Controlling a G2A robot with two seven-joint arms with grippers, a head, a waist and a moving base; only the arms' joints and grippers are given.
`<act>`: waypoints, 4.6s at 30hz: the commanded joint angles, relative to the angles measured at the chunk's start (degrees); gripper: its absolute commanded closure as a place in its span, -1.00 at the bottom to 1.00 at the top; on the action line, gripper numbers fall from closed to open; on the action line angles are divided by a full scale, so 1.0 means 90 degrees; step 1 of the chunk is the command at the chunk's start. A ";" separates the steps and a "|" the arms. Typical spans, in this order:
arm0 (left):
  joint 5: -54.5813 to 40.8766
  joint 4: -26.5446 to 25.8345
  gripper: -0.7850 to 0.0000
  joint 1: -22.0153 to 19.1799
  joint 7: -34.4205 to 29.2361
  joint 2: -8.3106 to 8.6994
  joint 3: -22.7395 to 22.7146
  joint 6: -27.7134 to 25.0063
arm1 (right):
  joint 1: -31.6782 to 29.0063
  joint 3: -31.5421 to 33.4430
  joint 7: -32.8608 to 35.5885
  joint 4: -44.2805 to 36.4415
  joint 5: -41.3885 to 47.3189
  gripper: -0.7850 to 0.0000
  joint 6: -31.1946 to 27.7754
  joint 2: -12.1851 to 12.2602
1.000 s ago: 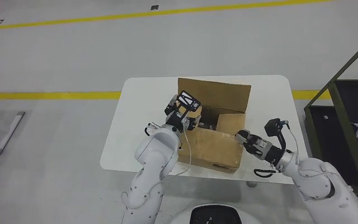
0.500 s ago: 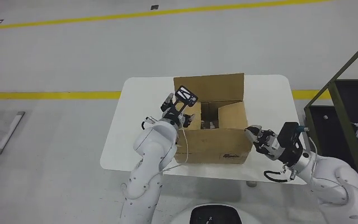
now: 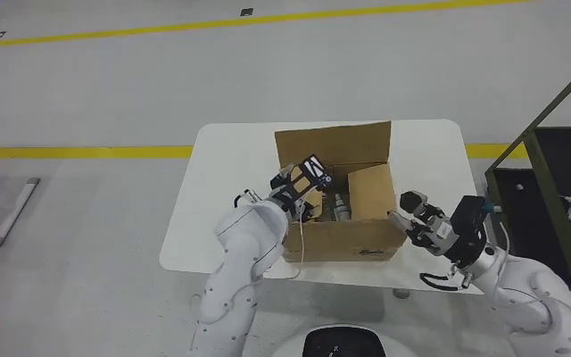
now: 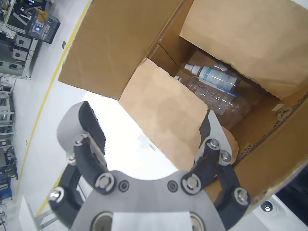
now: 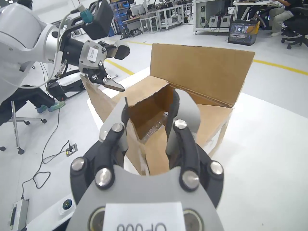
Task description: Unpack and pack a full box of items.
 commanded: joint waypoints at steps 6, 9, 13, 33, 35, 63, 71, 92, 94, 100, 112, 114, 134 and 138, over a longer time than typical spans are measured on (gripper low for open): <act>-0.0200 -0.0414 -1.00 0.0242 -0.0097 0.0064 0.0094 -0.0373 | 0.0024 0.0249 0.0358 -0.0002 0.1724 1.00 0.0626 0.0009; -0.0322 -0.0652 -1.00 0.0360 -0.0053 0.0105 0.0169 -0.0663 | 0.0113 0.0232 0.0746 -0.0023 0.2065 1.00 0.0709 0.0029; -0.0342 -0.0841 -1.00 0.0514 0.0058 0.0181 0.0224 -0.0773 | 0.0263 -0.0264 0.1675 0.0188 0.2227 1.00 0.0557 0.0053; -0.0754 -0.0518 -1.00 0.0353 0.0181 0.0313 -0.0171 0.0319 | 0.0255 -0.0883 0.1475 0.0821 0.0924 1.00 -0.0445 0.0144; -0.0762 -0.0303 -1.00 0.0244 0.0254 0.0298 -0.0046 0.0466 | 0.0202 -0.0656 0.0885 0.0744 0.0961 1.00 -0.0149 0.0134; 0.0347 0.1708 1.00 -0.0593 0.0148 0.0167 0.1210 0.1134 | 0.0110 -0.0971 -0.0790 0.0619 -0.0111 1.00 0.1828 -0.0016; 0.0558 0.1447 1.00 -0.0358 0.0174 0.0225 0.0972 0.1322 | 0.0118 -0.1014 -0.0768 0.0657 -0.0125 1.00 0.1767 -0.0020; -0.0616 0.0381 -1.00 0.0104 0.0337 0.0243 0.0083 0.2493 | 0.0421 -0.1047 0.0280 0.0618 -0.0077 1.00 0.1628 0.0019; -0.0291 0.0376 -1.00 0.0072 0.0336 0.0272 0.0047 0.2418 | 0.0441 -0.1091 0.0357 0.0650 -0.0074 1.00 0.1637 0.0019; 0.0759 0.0386 -1.00 0.0048 0.0241 0.0365 -0.0072 0.2193 | 0.0471 -0.1121 0.0411 0.0672 -0.0111 1.00 0.1701 0.0022; 0.1415 0.0528 -1.00 0.0026 0.0435 0.0456 -0.0476 0.2116 | 0.0496 -0.1117 0.0510 0.0808 -0.0105 1.00 0.2045 0.0021; 0.1511 0.0578 -1.00 0.0026 0.0427 0.0463 -0.0507 0.2147 | 0.0513 -0.1144 0.0511 0.0845 -0.0072 1.00 0.2111 0.0014; 0.2252 0.1164 -1.00 -0.0031 0.0734 0.0516 -0.0653 0.2193 | 0.0662 -0.1194 0.0600 0.1016 0.0483 1.00 0.2282 -0.0013; 0.2264 0.0862 -1.00 -0.0065 0.0778 0.0510 -0.0680 0.2270 | 0.0454 -0.0849 -0.0003 0.0723 0.0900 1.00 0.2229 -0.0011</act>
